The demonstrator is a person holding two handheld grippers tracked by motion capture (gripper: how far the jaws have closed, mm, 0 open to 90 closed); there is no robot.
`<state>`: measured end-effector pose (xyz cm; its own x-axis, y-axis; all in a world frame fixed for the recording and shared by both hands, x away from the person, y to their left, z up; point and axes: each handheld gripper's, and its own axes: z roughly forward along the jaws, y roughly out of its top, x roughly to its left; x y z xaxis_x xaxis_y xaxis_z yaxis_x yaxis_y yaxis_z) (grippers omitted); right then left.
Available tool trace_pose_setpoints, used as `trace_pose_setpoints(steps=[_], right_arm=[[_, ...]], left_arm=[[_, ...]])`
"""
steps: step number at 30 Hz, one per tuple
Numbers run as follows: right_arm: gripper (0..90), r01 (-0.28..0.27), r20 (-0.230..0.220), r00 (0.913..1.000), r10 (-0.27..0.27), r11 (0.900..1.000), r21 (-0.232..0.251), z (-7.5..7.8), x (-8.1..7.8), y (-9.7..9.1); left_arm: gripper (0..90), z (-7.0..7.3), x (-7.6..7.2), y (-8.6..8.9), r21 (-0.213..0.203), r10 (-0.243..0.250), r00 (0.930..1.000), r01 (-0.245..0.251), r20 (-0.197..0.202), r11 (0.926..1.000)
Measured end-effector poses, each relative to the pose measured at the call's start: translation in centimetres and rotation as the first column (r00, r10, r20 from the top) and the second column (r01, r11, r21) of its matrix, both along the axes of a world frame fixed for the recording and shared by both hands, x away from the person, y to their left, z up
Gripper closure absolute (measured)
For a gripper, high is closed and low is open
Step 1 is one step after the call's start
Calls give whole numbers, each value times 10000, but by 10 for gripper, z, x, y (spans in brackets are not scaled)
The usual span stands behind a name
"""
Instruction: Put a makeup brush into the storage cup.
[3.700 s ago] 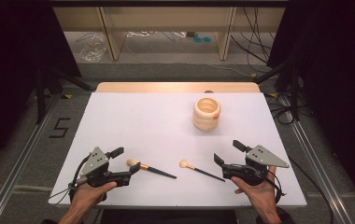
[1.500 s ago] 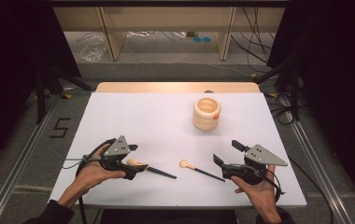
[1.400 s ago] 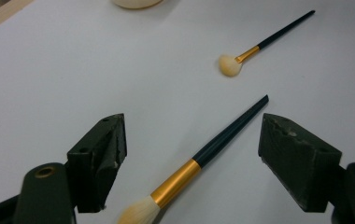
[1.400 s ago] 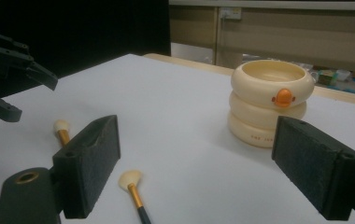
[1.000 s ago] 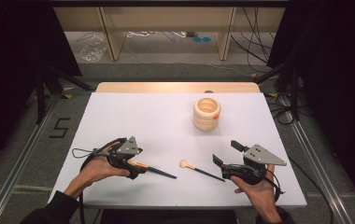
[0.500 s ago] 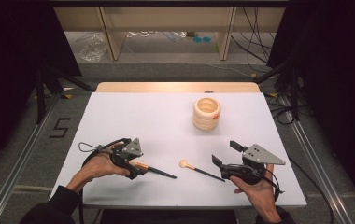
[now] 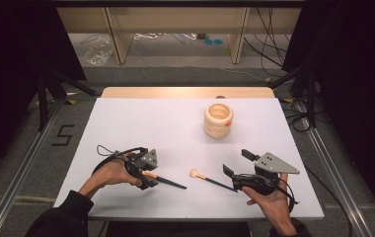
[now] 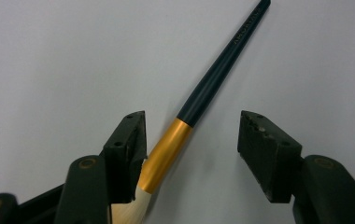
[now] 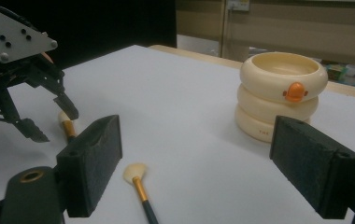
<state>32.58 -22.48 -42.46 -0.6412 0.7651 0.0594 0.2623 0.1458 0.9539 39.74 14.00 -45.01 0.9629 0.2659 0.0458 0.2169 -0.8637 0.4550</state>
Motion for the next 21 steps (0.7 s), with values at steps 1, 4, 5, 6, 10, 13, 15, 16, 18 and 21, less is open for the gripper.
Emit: trace_pose_setpoints(steps=[1,4,5,6,10,13,15,16,18,21], right_arm=[[181,-4,-9,10000,4,10000,-29,0,0,0],[182,-22,-96,10000,20,9999,-166,0,0,0],[183,-27,-105,9999,25,9999,-157,0,0,0],[183,-27,-110,9999,25,9999,-162,0,0,0],[183,-4,-160,9999,0,9997,-247,1,0,0],[183,-26,-195,9998,21,9996,-285,1,0,0],[183,-30,-178,9998,25,9996,-292,0,0,0],[183,-71,-198,9998,65,9996,-279,0,0,0],[184,-78,-209,9998,72,9995,-290,0,0,0],[185,-134,-146,9998,133,9999,-91,-1,1,2]], left_arm=[[434,1,1,0,212,-87,10000,88,-47,9997],[456,2,5,-3,575,-157,9999,158,-17,9982],[465,1,5,-3,572,-175,9998,182,-120,9982],[471,1,6,-4,631,-258,9996,265,-122,9977],[488,-1,8,-6,743,-172,9992,198,-355,9970],[501,-4,10,-7,972,-231,9987,274,-451,9949],[508,-5,12,-8,1059,-249,9986,297,-467,9939],[513,-6,12,-9,1061,-249,9985,300,-489,9939],[527,-6,13,-9,1123,-253,9984,309,-506,9932],[546,-8,14,-11,1253,-249,9981,319,-566,9916]])
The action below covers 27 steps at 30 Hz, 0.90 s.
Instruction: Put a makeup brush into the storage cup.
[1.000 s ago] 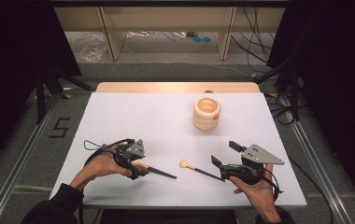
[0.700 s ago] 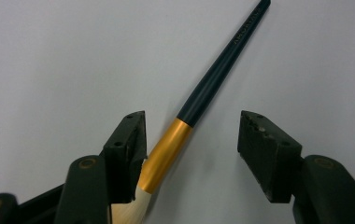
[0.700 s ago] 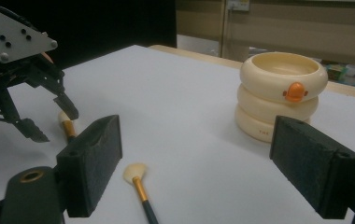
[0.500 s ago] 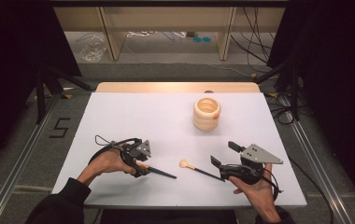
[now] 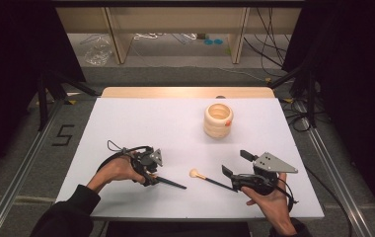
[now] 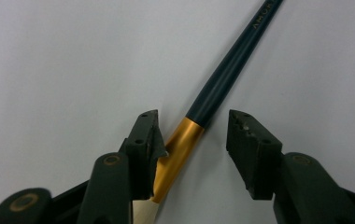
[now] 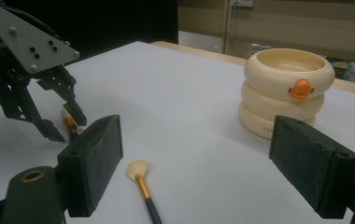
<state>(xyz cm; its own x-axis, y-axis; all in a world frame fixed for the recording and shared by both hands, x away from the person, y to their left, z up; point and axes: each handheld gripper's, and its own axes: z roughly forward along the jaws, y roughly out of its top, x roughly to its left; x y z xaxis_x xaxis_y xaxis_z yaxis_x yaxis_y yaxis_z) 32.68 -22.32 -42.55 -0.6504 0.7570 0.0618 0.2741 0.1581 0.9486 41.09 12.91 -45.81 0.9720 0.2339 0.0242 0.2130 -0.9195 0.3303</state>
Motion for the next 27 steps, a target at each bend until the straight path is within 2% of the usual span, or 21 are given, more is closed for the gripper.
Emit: trace_pose_setpoints(steps=[7,11,18,27], right_arm=[[188,-44,30,10000,44,10000,15,0,0,0],[188,-46,-10,10000,45,10000,-19,0,0,0],[189,-6,-62,10000,5,9999,-160,1,0,-1],[190,-31,-81,10000,30,9999,-156,0,0,0]], left_arm=[[606,1,4,-1,156,-66,9999,67,-77,9999],[624,0,4,-5,527,-233,9995,245,-234,9983],[665,-1,5,-7,763,-285,9980,328,-567,9965],[715,0,5,-8,1032,-368,9968,440,-704,9937]])
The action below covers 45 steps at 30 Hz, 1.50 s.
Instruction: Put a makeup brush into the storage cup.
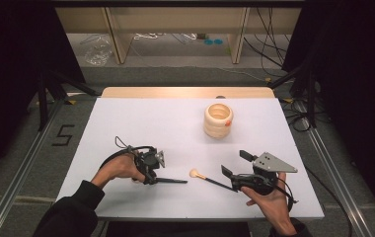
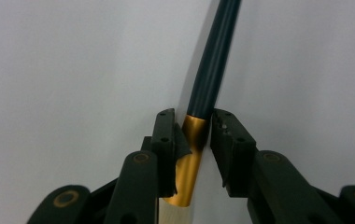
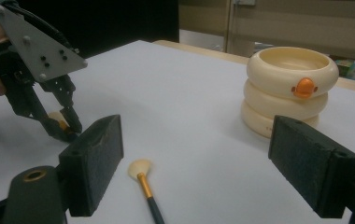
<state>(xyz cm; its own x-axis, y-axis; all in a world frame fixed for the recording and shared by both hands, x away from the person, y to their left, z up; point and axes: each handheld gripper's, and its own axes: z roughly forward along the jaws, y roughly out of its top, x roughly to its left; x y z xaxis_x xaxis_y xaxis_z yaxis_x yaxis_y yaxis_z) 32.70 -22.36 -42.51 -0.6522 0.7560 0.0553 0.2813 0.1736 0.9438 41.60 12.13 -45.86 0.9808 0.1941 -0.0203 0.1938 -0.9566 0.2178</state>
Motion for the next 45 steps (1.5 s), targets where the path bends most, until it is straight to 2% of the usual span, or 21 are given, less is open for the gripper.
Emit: trace_pose_setpoints(steps=[7,10,20,27,34,36,38,41,42,43,44,45], right_arm=[[193,-17,-9,10000,17,10000,-6,0,0,0],[196,-25,-13,10000,25,10000,-22,0,0,0],[199,-10,-49,10000,9,9999,-117,0,0,0],[199,-56,-105,9999,54,9999,-149,0,0,1],[199,-91,-106,9999,90,9999,-118,0,0,1],[200,-121,-127,9998,119,9998,-125,0,0,1],[201,-197,-84,9998,198,9998,42,-1,0,3],[204,-268,-80,9996,268,9996,39,-2,0,3],[204,-208,-297,9994,201,9995,-232,0,-1,1],[206,-217,-298,9993,208,9993,-311,1,-1,1],[207,-161,-53,9999,159,9992,-371,0,0,1],[207,-203,-152,9997,198,9992,-339,0,-1,1]], left_arm=[[735,1,0,-5,417,-56,9999,60,-89,9991],[741,1,1,-6,551,-155,9999,155,-7,9984],[765,1,0,-11,838,-121,9999,127,-75,9964],[774,1,-3,-14,970,-282,9995,270,110,9949],[776,3,-5,-13,798,-392,9991,380,133,9961],[777,7,-6,-14,789,-577,9980,555,268,9953],[777,8,-8,-14,743,-520,9984,502,219,9960],[777,9,-9,-14,721,-685,9971,660,327,9952],[777,9,-9,-14,721,-685,9971,660,327,9952],[777,10,-9,-15,718,-738,9965,709,381,9949],[777,10,-10,-15,699,-661,9973,638,317,9955],[777,10,-10,-15,681,-653,9972,627,364,9957]])
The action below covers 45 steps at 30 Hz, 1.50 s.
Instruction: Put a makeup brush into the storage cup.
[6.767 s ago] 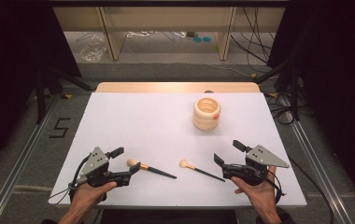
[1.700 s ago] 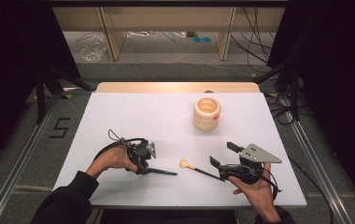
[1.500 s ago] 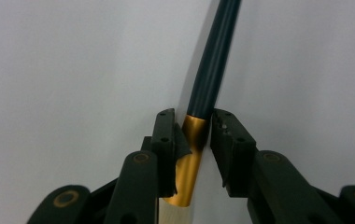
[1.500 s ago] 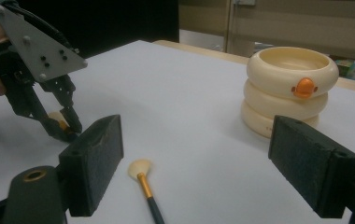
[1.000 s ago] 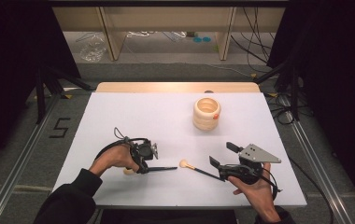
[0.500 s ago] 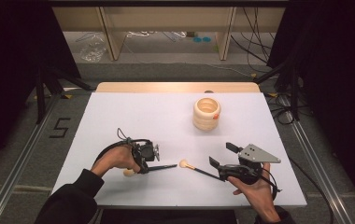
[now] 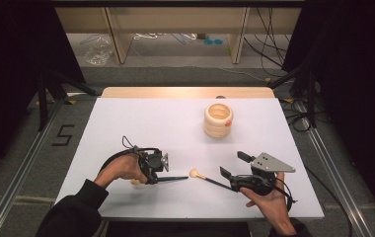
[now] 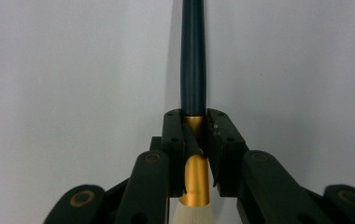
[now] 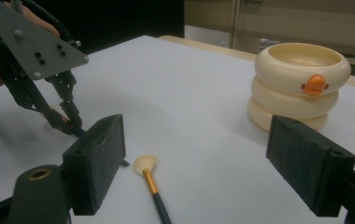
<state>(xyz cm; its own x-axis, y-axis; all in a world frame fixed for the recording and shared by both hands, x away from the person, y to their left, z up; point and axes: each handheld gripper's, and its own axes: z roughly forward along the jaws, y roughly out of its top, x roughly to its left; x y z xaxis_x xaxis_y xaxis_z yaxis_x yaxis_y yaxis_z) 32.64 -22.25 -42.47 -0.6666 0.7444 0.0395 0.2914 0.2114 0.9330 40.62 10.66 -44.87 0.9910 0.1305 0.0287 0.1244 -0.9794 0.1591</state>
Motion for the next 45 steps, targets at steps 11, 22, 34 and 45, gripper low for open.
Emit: trace_pose_setpoints(steps=[11,22,34,45], right_arm=[[210,-110,3,9999,110,9998,176,-2,1,3],[235,-1632,150,9859,1666,9777,-1325,-2,0,22],[260,-3366,-521,9403,3363,8962,-2891,-3,3,48],[400,-4597,-1287,8837,4501,7825,-4201,-8,3,76]], left_arm=[[777,9,-4,3,-234,-128,9995,135,281,9996],[778,27,-16,2,-451,-396,9971,425,647,9981],[778,44,-36,-15,-662,-1010,9897,1080,1013,9919],[778,45,-46,-28,-693,-1544,9821,1624,1081,9843]])
